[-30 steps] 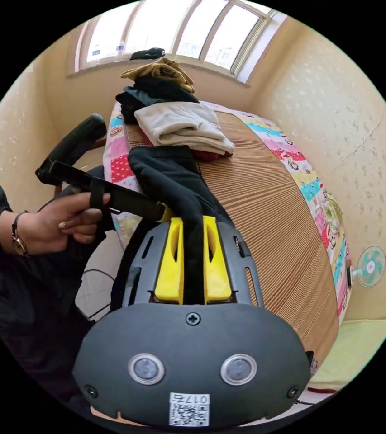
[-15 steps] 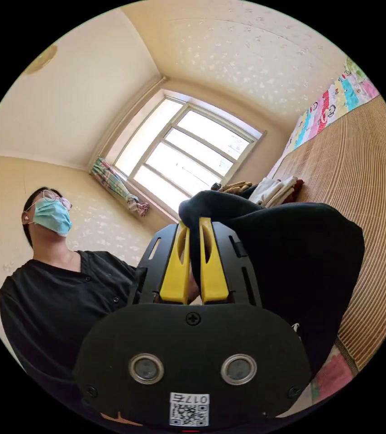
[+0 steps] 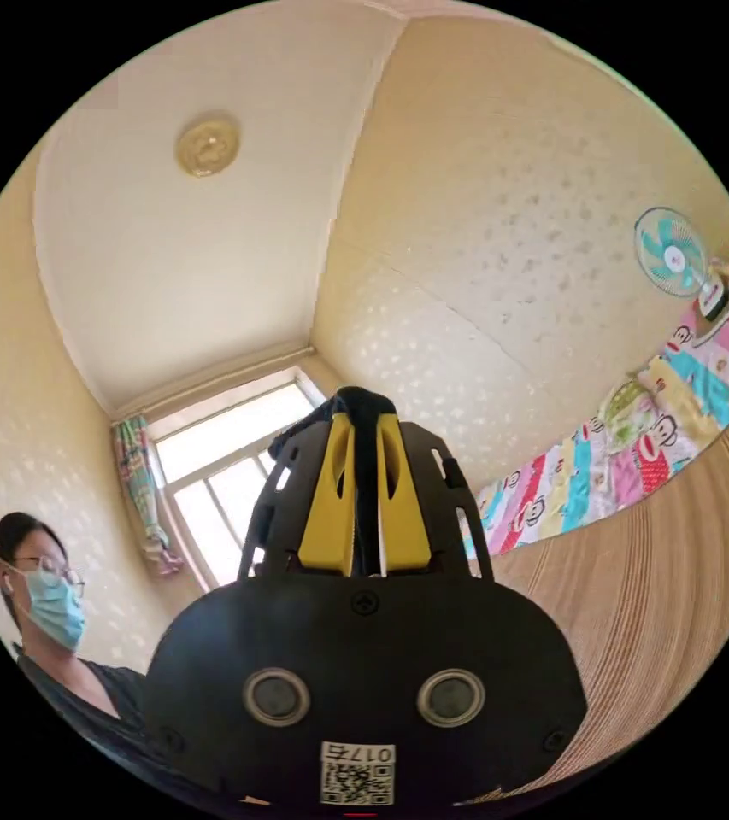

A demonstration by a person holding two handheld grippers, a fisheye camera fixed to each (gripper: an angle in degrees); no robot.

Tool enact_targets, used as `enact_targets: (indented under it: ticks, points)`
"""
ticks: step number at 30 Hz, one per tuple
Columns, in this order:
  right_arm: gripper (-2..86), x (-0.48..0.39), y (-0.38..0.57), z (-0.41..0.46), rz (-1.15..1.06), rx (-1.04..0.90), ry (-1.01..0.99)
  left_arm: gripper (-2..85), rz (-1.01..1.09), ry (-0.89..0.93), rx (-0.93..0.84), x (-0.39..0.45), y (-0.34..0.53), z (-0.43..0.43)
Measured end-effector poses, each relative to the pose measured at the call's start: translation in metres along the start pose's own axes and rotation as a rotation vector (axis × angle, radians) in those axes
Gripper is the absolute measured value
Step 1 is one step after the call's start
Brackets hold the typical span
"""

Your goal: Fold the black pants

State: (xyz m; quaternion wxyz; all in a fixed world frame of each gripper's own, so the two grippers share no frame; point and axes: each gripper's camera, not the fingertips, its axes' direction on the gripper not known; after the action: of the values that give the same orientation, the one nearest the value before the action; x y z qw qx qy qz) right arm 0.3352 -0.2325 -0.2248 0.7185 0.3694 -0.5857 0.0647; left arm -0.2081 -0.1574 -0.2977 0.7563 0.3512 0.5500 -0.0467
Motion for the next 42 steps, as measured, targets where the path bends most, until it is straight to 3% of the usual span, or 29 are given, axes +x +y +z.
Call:
enact_targets:
  ticks: [3, 8, 12, 16, 18, 21, 23, 25, 27, 29, 31, 34, 36, 38, 42]
  points:
    - [7.5, 0.040, -0.021, 0.035, 0.121, -0.123, 0.256, 8.1, -0.167, -0.137, -0.023, -0.053, -0.021, 0.026]
    - [10.6, 0.085, 0.090, 0.039, 0.036, -0.340, 0.168, 12.1, -0.141, -0.166, -0.264, -0.088, 0.083, 0.054]
    - [12.8, 0.161, 0.266, 0.047, 0.174, -0.616, 0.280, 13.3, -0.184, -0.118, -0.662, -0.102, 0.242, 0.122]
    - [13.0, 0.188, 0.402, 0.034, 0.358, -0.721, 0.332, 15.8, -0.070, -0.171, -1.033, -0.066, 0.380, 0.186]
    - [12.3, 0.173, 0.450, 0.011, 0.381, -0.624, 0.325, 15.5, 0.071, -0.324, -0.896, -0.035, 0.394, 0.180]
    - [12.4, 0.159, 0.466, -0.001, 0.400, -0.540, 0.313, 6.1, 0.073, -0.298, -0.907, -0.021, 0.399, 0.182]
    - [13.5, 0.161, 0.466, 0.005, 0.447, -0.546, 0.274, 4.1, -0.120, -0.080, -0.812, -0.038, 0.385, 0.162]
    - [14.2, 0.163, 0.463, 0.014, 0.476, -0.573, 0.250, 3.3, -0.408, 0.311, -0.482, -0.074, 0.371, 0.104]
    - [13.9, 0.159, 0.463, 0.024, 0.444, -0.630, 0.243, 3.2, -0.500, 0.352, -0.324, -0.092, 0.374, 0.058]
    - [11.8, 0.153, 0.468, 0.026, 0.396, -0.671, 0.295, 3.6, -0.469, 0.197, -0.350, -0.095, 0.378, 0.021]
    - [8.3, 0.147, 0.478, 0.031, 0.323, -0.693, 0.336, 3.4, -0.449, -0.072, -0.499, -0.100, 0.396, -0.013]
    - [5.4, 0.149, 0.476, 0.043, 0.249, -0.813, 0.293, 2.3, -0.496, -0.208, -0.567, -0.117, 0.421, -0.054]
    - [5.5, 0.159, 0.468, 0.041, 0.376, -0.865, 0.273, 5.1, -0.542, -0.245, -0.524, -0.124, 0.425, -0.076]
    - [6.7, 0.154, 0.472, 0.033, 0.434, -0.799, 0.278, 8.3, -0.550, -0.251, -0.489, -0.127, 0.421, -0.085]
    - [6.8, 0.124, 0.509, 0.047, 0.382, -0.772, 0.284, 11.9, -0.533, -0.233, -0.520, -0.136, 0.412, -0.046]
